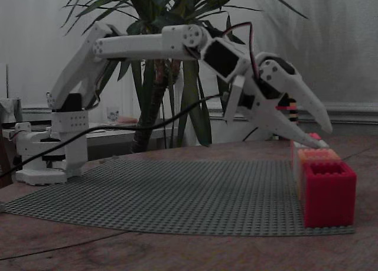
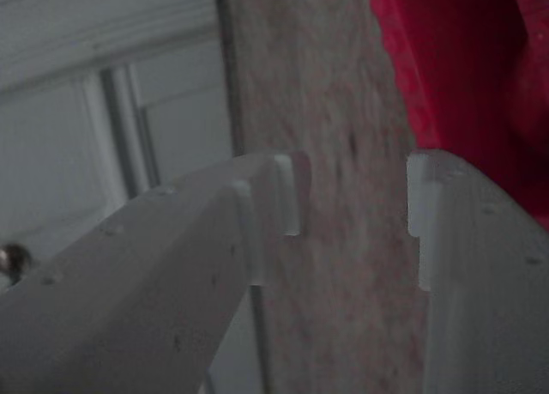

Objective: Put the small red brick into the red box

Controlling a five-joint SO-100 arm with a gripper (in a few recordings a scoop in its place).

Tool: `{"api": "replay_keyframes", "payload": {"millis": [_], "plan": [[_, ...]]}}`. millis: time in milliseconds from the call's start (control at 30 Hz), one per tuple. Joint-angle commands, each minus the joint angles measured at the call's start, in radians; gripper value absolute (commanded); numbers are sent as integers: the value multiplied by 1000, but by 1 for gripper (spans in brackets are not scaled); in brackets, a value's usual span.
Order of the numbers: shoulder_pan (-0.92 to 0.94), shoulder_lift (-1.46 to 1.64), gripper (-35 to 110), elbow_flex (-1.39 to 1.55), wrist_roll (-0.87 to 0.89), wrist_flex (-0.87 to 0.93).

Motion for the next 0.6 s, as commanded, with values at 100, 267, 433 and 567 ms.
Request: {"api": "replay_keyframes", "payload": {"millis": [100,267,433,567], "plan": [[-12,181,0,8,31,21],[-34,522,0,282,58,69],[-98,890,0,667,-3,219],[-144,1187,0,1075,-80,264]]}}
